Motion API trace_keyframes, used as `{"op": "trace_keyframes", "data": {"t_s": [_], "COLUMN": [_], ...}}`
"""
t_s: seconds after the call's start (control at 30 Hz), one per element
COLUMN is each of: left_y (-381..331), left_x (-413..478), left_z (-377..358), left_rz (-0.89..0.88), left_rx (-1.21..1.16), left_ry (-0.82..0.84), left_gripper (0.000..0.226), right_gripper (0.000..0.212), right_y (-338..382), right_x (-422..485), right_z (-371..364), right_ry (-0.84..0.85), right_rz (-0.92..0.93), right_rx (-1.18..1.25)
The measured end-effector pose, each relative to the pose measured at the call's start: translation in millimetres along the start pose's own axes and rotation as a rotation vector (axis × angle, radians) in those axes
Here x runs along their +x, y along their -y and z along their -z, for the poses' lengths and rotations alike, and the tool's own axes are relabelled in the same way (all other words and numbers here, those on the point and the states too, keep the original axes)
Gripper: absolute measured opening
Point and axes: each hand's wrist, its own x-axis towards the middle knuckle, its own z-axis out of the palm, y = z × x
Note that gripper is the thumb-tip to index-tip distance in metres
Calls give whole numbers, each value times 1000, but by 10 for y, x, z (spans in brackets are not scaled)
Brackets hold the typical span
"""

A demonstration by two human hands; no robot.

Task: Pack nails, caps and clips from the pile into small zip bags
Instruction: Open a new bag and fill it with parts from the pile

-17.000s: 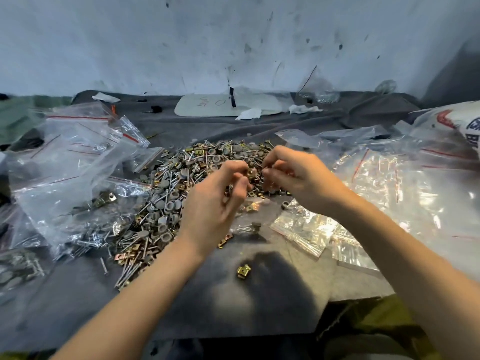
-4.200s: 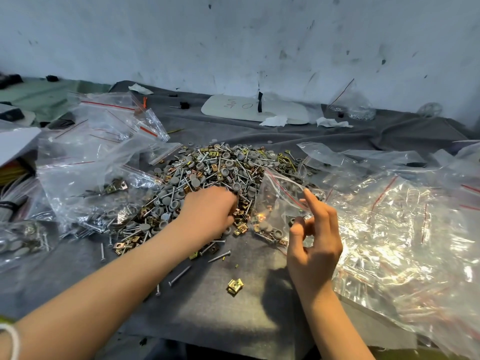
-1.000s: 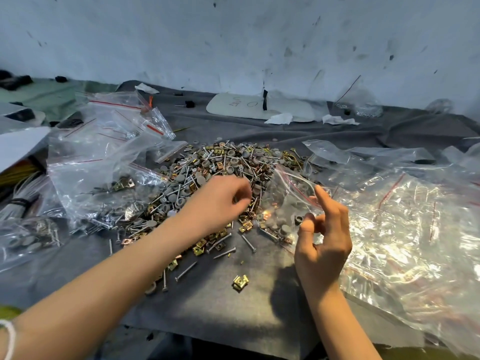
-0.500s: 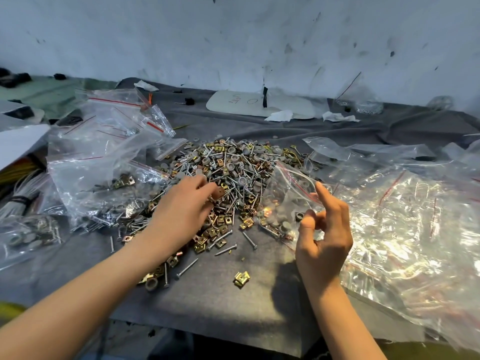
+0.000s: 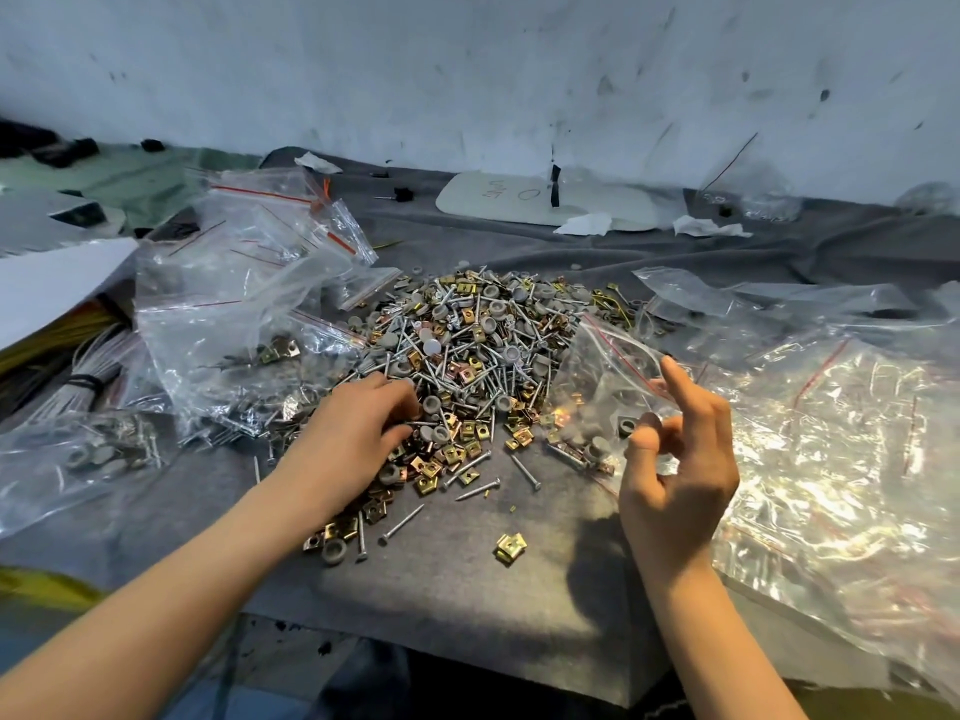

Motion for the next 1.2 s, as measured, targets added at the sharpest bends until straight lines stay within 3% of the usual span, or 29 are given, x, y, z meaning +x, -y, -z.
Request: {"op": "trace_keyframes", "data": {"t_s": [0.17, 0.4, 0.57, 0.7, 0.8, 0.93, 1.2], "left_y": [29, 23, -410, -996, -1333, -1448, -1375], "left_x": [6, 36, 164, 314, 436, 534, 538], "left_z": [100, 137, 192, 269, 260, 111, 6], "left_rz": [-14, -1, -39, -214, -485, -737, -747], "left_rx": [9, -41, -325, -554, -463, -194, -111], "left_ry": [26, 13, -159, -354, -424, -313, -363], "left_gripper": [41, 37, 22, 23, 16, 13, 9], "right_gripper": [42, 42, 41, 40, 40, 42, 35], "right_y": [-7, -6, -24, -30, -30, -46, -91], "right_x": [-1, 5, -7, -14, -20, -35, -42], "right_z": [-4, -3, -11, -4, 0, 15, 4], "right_ry": [1, -10, -2, 0, -1, -1, -12], "right_rz": [7, 19, 38, 42, 59, 56, 94], "right_rx": [1, 6, 0, -7, -17, -23, -42]}}
